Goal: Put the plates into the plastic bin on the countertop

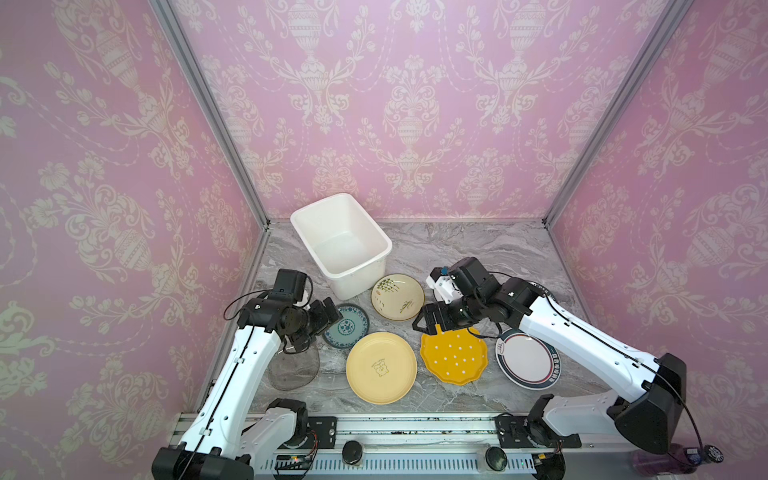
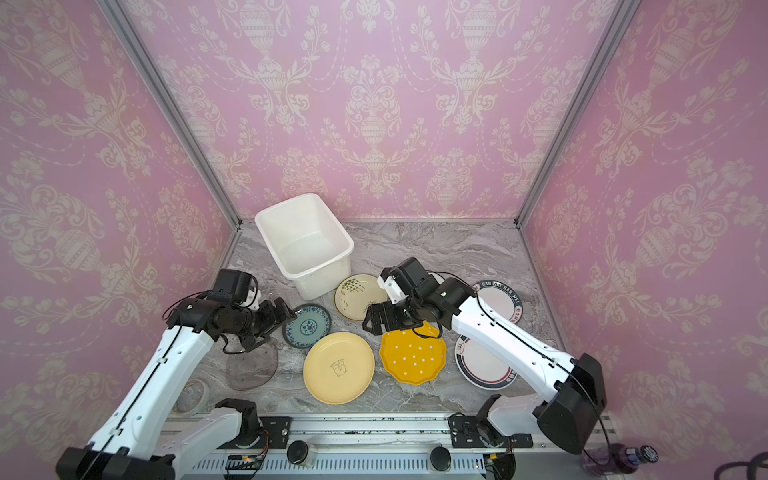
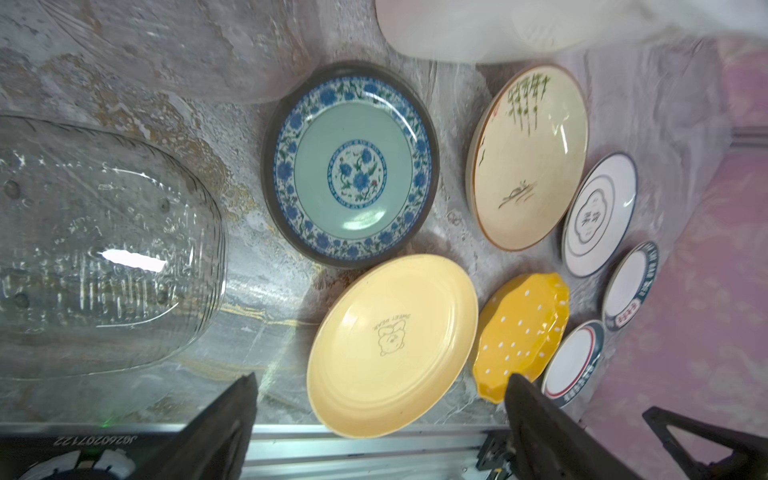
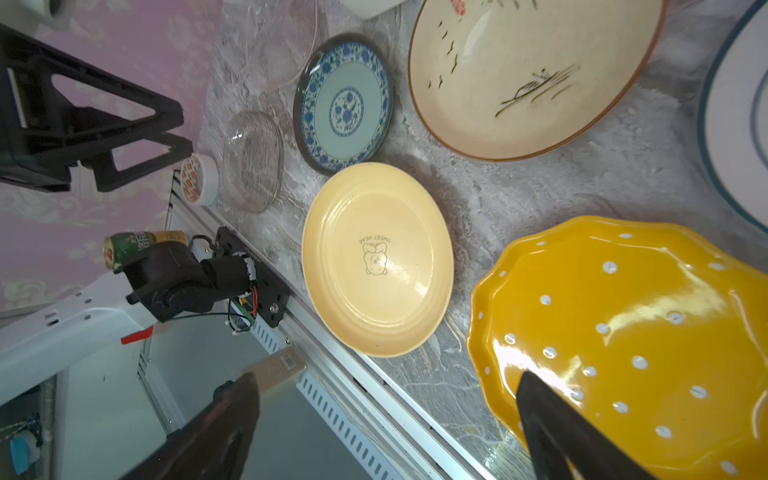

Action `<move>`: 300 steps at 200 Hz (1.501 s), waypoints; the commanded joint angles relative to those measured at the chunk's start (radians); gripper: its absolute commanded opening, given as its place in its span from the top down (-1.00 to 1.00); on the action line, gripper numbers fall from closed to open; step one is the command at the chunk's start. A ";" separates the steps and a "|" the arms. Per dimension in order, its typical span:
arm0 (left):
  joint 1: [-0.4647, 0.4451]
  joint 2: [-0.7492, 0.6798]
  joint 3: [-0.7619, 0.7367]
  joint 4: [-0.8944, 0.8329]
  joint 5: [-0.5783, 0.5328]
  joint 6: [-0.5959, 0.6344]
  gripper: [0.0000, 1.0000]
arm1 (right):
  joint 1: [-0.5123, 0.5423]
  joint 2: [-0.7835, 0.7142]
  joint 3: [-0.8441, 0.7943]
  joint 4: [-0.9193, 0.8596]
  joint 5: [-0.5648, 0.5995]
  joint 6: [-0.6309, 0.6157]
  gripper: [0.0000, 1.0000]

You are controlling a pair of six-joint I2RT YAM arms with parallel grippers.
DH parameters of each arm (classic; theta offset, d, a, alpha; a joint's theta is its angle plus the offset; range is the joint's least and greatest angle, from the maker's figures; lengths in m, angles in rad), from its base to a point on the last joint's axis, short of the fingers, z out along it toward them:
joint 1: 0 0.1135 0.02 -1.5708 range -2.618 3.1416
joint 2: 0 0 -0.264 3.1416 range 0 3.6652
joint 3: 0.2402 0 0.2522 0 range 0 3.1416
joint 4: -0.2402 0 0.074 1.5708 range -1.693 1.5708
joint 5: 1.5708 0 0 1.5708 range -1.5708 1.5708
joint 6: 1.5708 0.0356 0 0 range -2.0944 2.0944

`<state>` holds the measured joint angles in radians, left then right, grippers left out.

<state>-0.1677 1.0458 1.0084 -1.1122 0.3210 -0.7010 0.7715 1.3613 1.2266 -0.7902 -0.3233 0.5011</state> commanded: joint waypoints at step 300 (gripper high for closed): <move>-0.178 0.269 -0.242 0.222 0.141 0.156 -0.80 | 0.276 0.206 -0.426 0.550 0.128 0.956 -0.29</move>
<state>-0.3382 1.3022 0.7425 -0.9054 0.4355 -0.5758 1.0554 1.5528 0.8150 -0.2546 -0.1692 1.4487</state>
